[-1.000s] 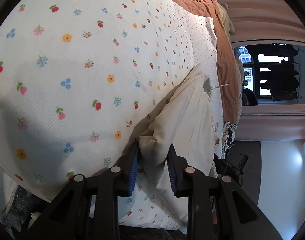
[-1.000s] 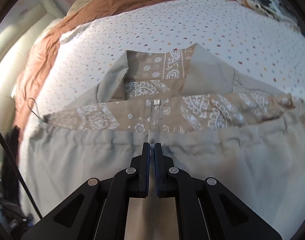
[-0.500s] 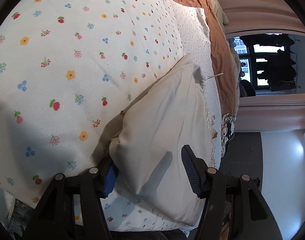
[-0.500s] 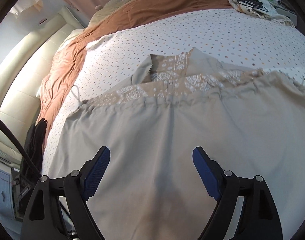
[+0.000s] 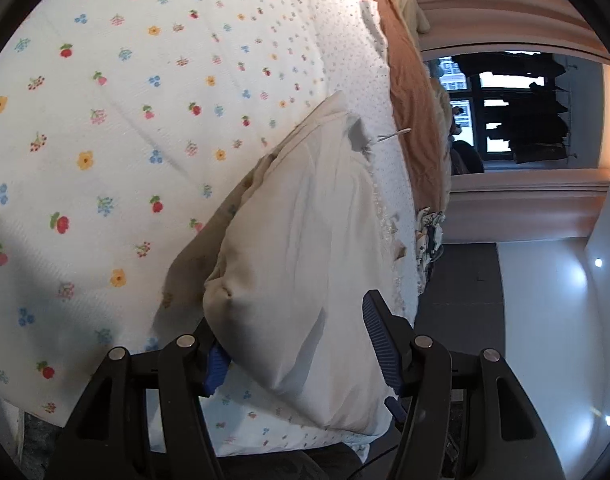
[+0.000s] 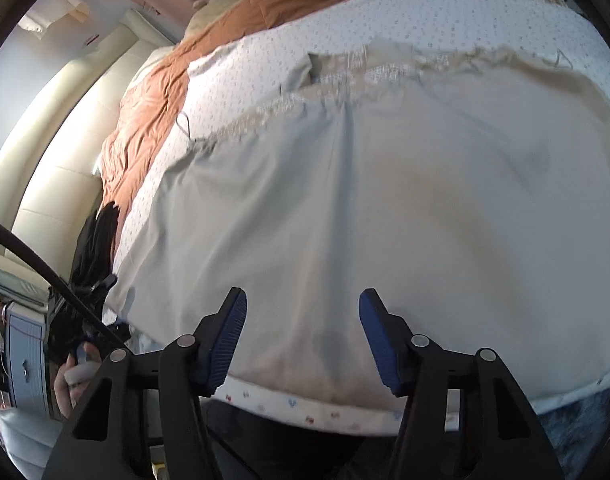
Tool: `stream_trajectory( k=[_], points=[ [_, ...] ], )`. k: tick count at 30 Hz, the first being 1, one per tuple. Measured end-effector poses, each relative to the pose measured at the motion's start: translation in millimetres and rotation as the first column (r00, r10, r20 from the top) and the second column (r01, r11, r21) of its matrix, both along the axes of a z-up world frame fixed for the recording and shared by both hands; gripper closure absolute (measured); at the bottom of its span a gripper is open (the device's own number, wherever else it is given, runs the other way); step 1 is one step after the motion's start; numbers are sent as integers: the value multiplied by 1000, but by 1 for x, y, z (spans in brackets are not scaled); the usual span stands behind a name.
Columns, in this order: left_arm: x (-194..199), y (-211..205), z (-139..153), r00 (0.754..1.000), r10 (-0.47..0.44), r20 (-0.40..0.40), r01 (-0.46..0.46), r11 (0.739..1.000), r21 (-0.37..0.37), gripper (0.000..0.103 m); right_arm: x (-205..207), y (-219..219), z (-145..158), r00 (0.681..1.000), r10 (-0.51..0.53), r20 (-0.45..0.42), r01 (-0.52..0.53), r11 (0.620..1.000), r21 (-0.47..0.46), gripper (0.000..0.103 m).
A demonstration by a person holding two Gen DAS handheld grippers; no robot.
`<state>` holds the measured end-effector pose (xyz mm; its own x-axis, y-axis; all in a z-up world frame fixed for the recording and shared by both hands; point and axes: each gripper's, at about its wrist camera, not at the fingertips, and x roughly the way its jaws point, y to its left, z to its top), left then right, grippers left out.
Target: Fold large clothes
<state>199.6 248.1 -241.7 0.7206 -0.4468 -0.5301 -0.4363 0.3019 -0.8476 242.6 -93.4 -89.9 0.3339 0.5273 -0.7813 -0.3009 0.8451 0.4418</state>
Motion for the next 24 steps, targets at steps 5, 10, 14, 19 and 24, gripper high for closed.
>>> stream_trajectory(
  k=[5, 10, 14, 19, 24],
  points=[
    [1, -5, -4, 999, 22, -41, -20, 998, 52, 43, -11, -2, -2, 999, -44, -21, 44, 998, -41, 56],
    [5, -8, -6, 998, 44, -48, -40, 996, 83, 44, -24, 3, 8, 998, -67, 12, 68, 993, -101, 61],
    [6, -9, -7, 997, 54, -57, -48, 993, 111, 54, -32, 18, -1, 999, -42, 2, 42, 987, -155, 65],
    [2, -6, -8, 996, 70, -58, -63, 991, 118, 77, -29, 28, -15, 999, -42, -2, 40, 975, -220, 70],
    [-3, -4, -1, 997, 78, 17, -79, 993, 86, 85, -13, 29, -20, 999, -49, -19, 45, 980, -195, 78]
  ],
)
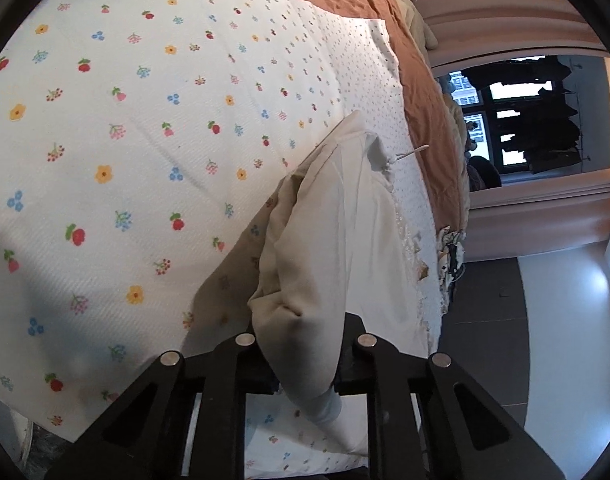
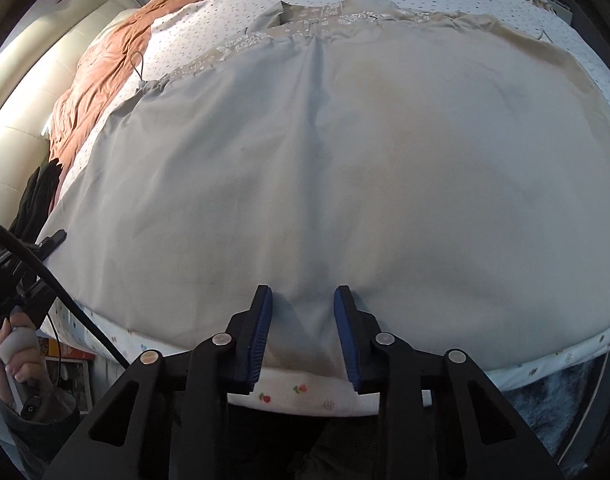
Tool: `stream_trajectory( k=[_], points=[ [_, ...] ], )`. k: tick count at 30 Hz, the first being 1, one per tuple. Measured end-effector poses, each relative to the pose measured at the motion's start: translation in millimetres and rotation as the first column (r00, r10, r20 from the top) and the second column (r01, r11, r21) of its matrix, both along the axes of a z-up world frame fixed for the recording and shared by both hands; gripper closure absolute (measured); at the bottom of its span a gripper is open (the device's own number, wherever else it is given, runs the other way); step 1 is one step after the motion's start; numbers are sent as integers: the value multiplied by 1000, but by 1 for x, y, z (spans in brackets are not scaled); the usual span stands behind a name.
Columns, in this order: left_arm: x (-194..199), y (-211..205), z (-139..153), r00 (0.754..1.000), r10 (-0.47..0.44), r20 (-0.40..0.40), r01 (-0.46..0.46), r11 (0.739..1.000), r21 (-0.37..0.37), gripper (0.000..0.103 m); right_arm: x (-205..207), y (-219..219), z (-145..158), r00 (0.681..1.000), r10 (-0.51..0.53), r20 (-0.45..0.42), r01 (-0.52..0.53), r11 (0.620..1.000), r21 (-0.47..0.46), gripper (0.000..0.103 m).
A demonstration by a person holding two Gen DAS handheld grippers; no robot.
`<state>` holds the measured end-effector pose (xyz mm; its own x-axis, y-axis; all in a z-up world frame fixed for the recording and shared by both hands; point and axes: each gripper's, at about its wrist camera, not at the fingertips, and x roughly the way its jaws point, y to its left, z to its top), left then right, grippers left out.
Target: Fold large clothes
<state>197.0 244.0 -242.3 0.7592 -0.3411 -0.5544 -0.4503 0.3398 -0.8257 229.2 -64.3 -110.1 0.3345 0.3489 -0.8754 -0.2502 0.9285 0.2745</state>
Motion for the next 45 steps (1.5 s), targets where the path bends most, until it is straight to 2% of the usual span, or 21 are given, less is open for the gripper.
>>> stream_trajectory(
  k=[6, 13, 25, 30, 34, 40, 45],
  points=[
    [6, 0, 22, 993, -20, 118, 29, 997, -73, 87, 15, -7, -6, 999, -23, -45, 26, 997, 77, 82],
    [26, -21, 69, 960, -84, 268, 118, 987, -112, 87, 24, -16, -12, 996, -34, -87, 45, 991, 128, 82],
    [69, -77, 143, 891, -207, 405, 264, 961, -89, 87, 16, -31, -17, 993, -17, -116, 40, 979, 199, 82],
    [92, -104, 165, 867, -257, 428, 315, 946, -70, 87, 13, -38, -18, 992, 25, -122, 5, 971, 240, 82],
    [111, -131, 178, 848, -292, 442, 357, 931, -71, 87, 19, -58, -12, 991, 31, -130, 13, 947, 321, 82],
    [142, -173, 191, 832, -339, 440, 410, 909, -75, 87, 26, -119, 12, 997, -62, -46, 75, 916, 394, 82],
    [173, -214, 194, 819, -388, 422, 458, 885, -76, 87, 30, -183, 17, 984, -180, -16, 170, 890, 423, 82]
  ],
)
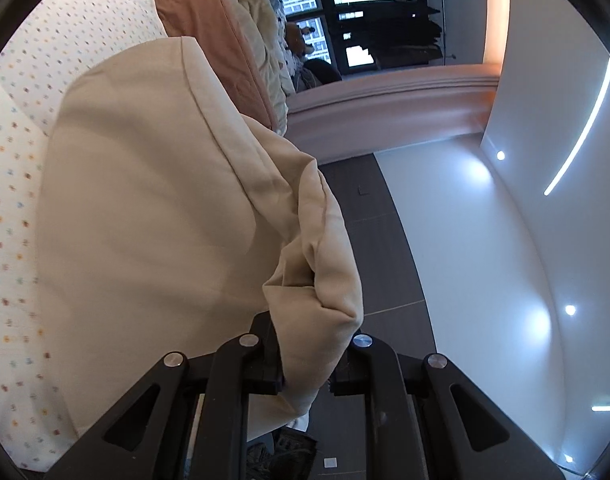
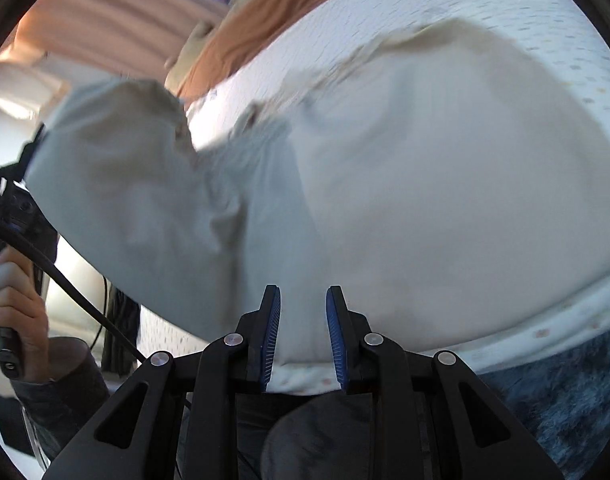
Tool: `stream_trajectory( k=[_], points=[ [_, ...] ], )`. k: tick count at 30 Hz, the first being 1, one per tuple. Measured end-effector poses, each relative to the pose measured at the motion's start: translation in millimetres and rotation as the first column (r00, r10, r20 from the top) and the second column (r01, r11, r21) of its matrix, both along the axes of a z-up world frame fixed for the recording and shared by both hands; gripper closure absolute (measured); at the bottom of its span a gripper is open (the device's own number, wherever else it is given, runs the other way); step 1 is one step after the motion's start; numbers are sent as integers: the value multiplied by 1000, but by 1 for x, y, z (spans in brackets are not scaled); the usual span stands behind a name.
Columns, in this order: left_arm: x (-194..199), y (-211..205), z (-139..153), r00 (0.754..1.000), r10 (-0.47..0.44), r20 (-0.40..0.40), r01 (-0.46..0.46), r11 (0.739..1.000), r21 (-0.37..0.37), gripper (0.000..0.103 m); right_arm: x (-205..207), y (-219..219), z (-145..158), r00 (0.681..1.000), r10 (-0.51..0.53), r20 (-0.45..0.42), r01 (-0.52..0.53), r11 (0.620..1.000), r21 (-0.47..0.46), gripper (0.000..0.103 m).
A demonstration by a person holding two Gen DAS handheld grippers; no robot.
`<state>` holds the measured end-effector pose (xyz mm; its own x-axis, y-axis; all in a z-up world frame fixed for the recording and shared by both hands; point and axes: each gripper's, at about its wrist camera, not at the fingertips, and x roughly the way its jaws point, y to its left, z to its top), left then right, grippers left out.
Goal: Fold large clothes
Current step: 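Lift the edge with both grippers and fold the jacket in half again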
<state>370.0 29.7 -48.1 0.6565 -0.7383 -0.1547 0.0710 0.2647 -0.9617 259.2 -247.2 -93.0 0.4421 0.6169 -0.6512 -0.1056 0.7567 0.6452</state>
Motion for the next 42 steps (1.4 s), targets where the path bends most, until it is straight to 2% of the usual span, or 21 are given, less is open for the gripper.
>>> stream_trajectory(
  k=[6, 12, 20, 23, 27, 29, 31, 32, 33, 34, 38, 42],
  points=[
    [36, -56, -9, 995, -85, -47, 86, 996, 19, 87, 4, -68, -20, 991, -131, -28, 132, 991, 30, 82],
    [52, -122, -17, 974, -215, -66, 217, 976, 35, 87, -1, -107, -34, 976, -212, -49, 214, 976, 48, 82],
    [48, -199, -36, 926, -361, -114, 369, 927, 64, 87, -22, -134, -41, 958, -281, -62, 285, 956, 72, 82],
    [43, -225, -52, 905, -392, -168, 410, 907, 94, 87, -29, -148, -45, 956, -285, -70, 290, 953, 84, 82],
    [34, -240, -81, 879, -389, -274, 431, 895, 111, 87, -43, -161, -46, 952, -292, -92, 300, 948, 101, 82],
    [27, -247, -96, 858, -397, -326, 453, 884, 117, 79, -45, -164, -43, 952, -292, -88, 300, 948, 104, 71],
    [22, -248, -106, 837, -414, -357, 473, 876, 95, 59, -45, -165, -42, 954, -289, -76, 296, 947, 123, 32],
    [20, -247, -109, 833, -419, -363, 479, 873, 91, 52, -45, -165, -42, 955, -288, -69, 295, 946, 132, 27],
    [17, -245, -108, 834, -416, -362, 477, 874, 96, 40, -44, -165, -41, 956, -287, -61, 293, 945, 142, 27],
    [14, -240, -106, 842, -407, -354, 468, 877, 107, 31, -42, -165, -42, 957, -284, -57, 290, 945, 151, 27],
    [3, -214, -96, 873, -352, -339, 428, 885, 183, 28, -37, -161, -46, 962, -271, -19, 270, 945, 186, 27],
    [-4, -171, -86, 910, -236, -341, 352, 874, 335, 28, -22, -148, -55, 969, -246, -1, 241, 950, 199, 27]
  ],
)
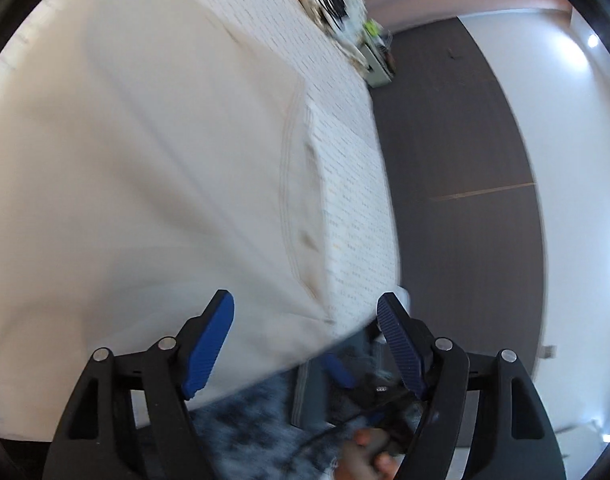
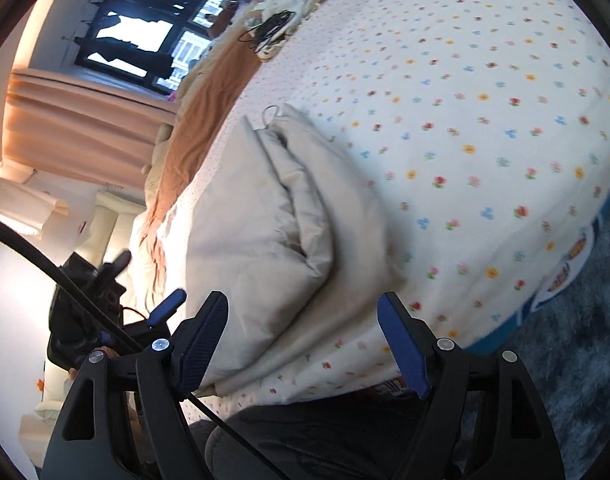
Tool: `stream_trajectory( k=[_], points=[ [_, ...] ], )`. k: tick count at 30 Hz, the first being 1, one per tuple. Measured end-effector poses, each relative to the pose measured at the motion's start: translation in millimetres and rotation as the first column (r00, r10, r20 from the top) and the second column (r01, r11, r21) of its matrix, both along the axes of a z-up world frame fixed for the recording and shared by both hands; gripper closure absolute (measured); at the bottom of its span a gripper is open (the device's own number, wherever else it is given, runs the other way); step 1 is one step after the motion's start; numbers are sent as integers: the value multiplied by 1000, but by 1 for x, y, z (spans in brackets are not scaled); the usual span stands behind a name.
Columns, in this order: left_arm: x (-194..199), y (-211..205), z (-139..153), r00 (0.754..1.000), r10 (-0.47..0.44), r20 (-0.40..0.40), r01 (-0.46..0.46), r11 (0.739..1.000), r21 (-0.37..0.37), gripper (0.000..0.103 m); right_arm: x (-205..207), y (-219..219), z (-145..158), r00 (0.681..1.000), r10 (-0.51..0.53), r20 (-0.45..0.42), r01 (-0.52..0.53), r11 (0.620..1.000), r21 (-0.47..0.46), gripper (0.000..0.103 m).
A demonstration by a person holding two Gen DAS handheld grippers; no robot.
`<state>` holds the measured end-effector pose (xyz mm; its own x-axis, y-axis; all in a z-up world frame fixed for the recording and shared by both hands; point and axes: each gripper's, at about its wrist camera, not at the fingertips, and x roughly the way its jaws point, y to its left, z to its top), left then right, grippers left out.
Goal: Fold large clothes
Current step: 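Lift the edge with both grippers and fold the jacket in half again, then open both grippers and press the folded jacket flat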
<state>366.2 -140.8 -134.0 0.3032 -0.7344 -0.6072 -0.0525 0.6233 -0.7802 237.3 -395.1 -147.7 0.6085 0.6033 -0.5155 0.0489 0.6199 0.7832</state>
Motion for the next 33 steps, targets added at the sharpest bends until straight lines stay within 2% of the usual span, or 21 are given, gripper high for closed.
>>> stream_trajectory(
  k=[5, 8, 11, 13, 14, 16, 21, 24, 27, 33],
  points=[
    [-1, 44, 6, 998, 59, 4, -59, 987, 151, 28, 23, 15, -12, 1000, 28, 3, -28, 1000, -3, 27],
    [-19, 80, 2, 996, 91, 7, -90, 971, 220, 28, 35, 19, -15, 1000, 25, 6, -25, 1000, -10, 29],
    [-31, 104, 1, 993, 114, 15, -113, 948, 299, 28, 46, 23, -16, 1000, 28, 1, -28, 999, -23, 50],
    [-35, 113, -5, 991, 130, 12, -126, 931, 342, 28, 53, 27, -16, 1000, 22, -19, -23, 999, -38, 74],
    [-38, 118, -8, 990, 138, 6, -131, 926, 353, 28, 57, 27, -15, 1000, 22, -10, -23, 999, -46, 81],
    [-42, 122, -16, 990, 144, -10, -131, 923, 362, 28, 55, 31, -6, 1000, 21, 24, -19, 998, -63, 91],
    [-51, 128, -37, 990, 134, -47, -111, 934, 338, 28, 44, 32, 17, 993, -4, 114, 15, 995, -100, 96],
    [-56, 120, -48, 991, 116, -59, -91, 941, 327, 29, 33, 29, 17, 991, -16, 132, 31, 993, -117, 96],
    [-60, 113, -53, 993, 90, -79, -64, 955, 290, 37, 21, 21, 4, 992, -53, 110, 65, 992, -106, 96],
    [-66, 100, -56, 994, 61, -89, -34, 960, 278, 37, 5, 13, -24, 996, -83, 36, 85, 993, -76, 96]
  ],
)
